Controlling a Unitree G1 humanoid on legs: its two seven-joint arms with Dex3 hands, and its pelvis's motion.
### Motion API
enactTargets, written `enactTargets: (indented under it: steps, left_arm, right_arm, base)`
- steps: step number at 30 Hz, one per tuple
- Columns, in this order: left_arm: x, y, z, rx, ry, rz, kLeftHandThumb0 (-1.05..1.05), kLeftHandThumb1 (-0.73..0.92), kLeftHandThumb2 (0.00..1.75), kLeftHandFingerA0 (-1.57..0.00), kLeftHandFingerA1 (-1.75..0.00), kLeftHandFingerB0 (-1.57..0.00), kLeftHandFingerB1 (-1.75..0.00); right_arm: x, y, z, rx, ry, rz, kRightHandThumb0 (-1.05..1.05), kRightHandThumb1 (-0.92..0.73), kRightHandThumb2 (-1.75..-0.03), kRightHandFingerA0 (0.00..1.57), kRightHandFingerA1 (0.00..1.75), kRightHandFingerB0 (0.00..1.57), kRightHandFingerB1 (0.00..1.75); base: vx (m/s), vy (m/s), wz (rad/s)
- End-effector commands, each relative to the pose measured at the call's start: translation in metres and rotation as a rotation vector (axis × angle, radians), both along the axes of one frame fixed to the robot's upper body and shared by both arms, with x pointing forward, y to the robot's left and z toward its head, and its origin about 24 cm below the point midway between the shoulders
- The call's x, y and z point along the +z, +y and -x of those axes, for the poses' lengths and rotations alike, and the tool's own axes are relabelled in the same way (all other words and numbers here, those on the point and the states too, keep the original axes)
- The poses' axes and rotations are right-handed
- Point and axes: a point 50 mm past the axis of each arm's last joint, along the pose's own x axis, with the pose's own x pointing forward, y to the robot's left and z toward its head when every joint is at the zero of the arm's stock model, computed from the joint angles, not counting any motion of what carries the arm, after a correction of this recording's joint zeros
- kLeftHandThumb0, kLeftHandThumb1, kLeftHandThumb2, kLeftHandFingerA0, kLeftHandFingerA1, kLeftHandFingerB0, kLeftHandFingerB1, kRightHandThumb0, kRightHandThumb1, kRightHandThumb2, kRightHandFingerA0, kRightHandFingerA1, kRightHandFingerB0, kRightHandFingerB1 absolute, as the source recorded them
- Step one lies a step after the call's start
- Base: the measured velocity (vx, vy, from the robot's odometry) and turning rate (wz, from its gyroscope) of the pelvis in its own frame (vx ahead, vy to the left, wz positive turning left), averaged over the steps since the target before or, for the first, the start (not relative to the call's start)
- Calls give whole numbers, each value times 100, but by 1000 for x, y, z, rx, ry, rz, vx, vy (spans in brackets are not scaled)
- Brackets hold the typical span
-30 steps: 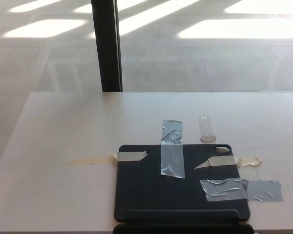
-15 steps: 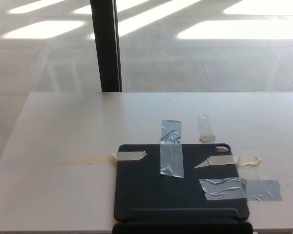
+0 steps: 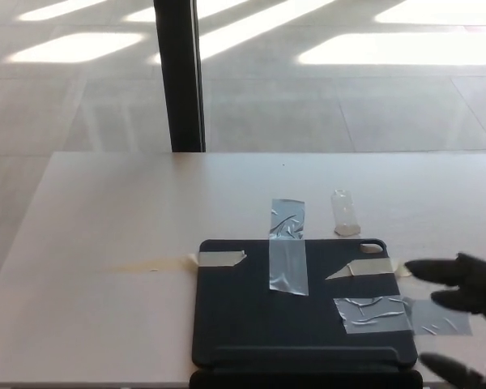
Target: The robot uses its right hand to open a folded tablet cover kept in the middle of the desk
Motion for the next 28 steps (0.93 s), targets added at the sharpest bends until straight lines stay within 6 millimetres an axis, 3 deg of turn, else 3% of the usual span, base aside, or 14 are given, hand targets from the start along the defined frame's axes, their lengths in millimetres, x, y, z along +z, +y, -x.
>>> enactTargets:
  steps: [1, 3, 7, 8, 9, 10, 11, 14, 20, 21, 23, 24, 26, 28]
  left_arm:
    - [-2, 4, 16, 21, 4, 7, -52, 29, 83, -88, -92, -72, -81]
    - [-3, 4, 19, 26, 11, 10, -46, 43, 61, -79, -87, -76, -81]
    - [-4, 4, 23, 32, 14, 12, -48, 42, 60, -80, -87, -75, -81]
    - [-4, 4, 24, 42, 23, 14, -47, 43, 59, -81, -87, -74, -80]
    - [-6, 4, 25, 44, 24, 17, -51, 29, 83, -83, -88, -67, -79]
    - [-6, 3, 26, 37, 32, 15, -50, 30, 84, -82, -88, -69, -79]
    - [-6, 3, 26, 35, 30, 17, -48, 45, 61, -80, -86, -72, -78]
    - [-8, 2, 27, 32, 25, 21, -46, 44, 61, -82, -88, -76, -80]
    - [-8, 3, 30, 51, 33, 23, -45, 44, 60, -82, -88, -76, -80]
    - [-8, 3, 31, 49, 38, 24, -47, 44, 60, -85, -88, -74, -79]
    - [-11, 1, 34, 47, 36, 26, -51, 30, 84, -87, -92, -72, -82]
    - [-11, 1, 34, 64, 33, 33, -46, 43, 61, -83, -90, -74, -81]
    - [-11, 1, 34, 69, 31, 38, -50, 29, 84, -77, -87, -63, -78]
    - [-10, 2, 35, 75, 34, 36, -46, 43, 61, -75, -87, -69, -79]
  right_arm:
    - [55, -127, 3, -396, -228, -476, -51, -55, -56, 49, 46, 42, 38]
    - [32, -166, 24, -654, -255, -469, -67, -42, -80, 88, 62, 44, 49]
    - [15, -189, 46, -801, -271, -447, -56, -48, -81, 69, 58, 48, 51]
    - [-1, -211, 66, -949, -277, -484, -58, -56, -58, 70, 44, 53, 37]
    - [-10, -222, 78, -1023, -287, -466, -65, -47, -84, 59, 56, 45, 50]
    - [-18, -229, 90, -1095, -313, -520, -68, -50, -64, 60, 47, 50, 40]
    - [-24, -233, 100, -1169, -347, -560, -77, -48, -63, 64, 46, 52, 39]
    - [-58, -253, 135, -1392, -491, -755, -79, -62, -60, 52, 45, 45, 36]
    - [-95, -261, 164, -1612, -538, -992, -74, -68, -61, 48, 40, 31, 33]
    - [-101, -262, 169, -1620, -532, -1033, -81, -57, -93, 42, 54, 21, 45]
    - [-109, -260, 177, -1724, -483, -1092, -82, -69, -61, 51, 52, 61, 65]
    - [-113, -261, 179, -1748, -449, -1116, -82, -72, -62, 59, 58, 55, 53]
    - [-119, -260, 180, -1784, -440, -1145, -77, -73, -62, 59, 55, 56, 55]
    - [-127, -259, 182, -1846, -417, -1173, -78, -70, -62, 64, 51, 52, 47]
  base:
    - [0, 0, 0]
    - [0, 0, 0]
    - [0, 0, 0]
    - [0, 0, 0]
    - [0, 0, 0]
    - [0, 0, 0]
    - [0, 0, 0]
    - [0, 0, 0]
    - [0, 0, 0]
    - [0, 0, 0]
    - [0, 0, 0]
    - [0, 0, 0]
    - [0, 0, 0]
    - [0, 0, 0]
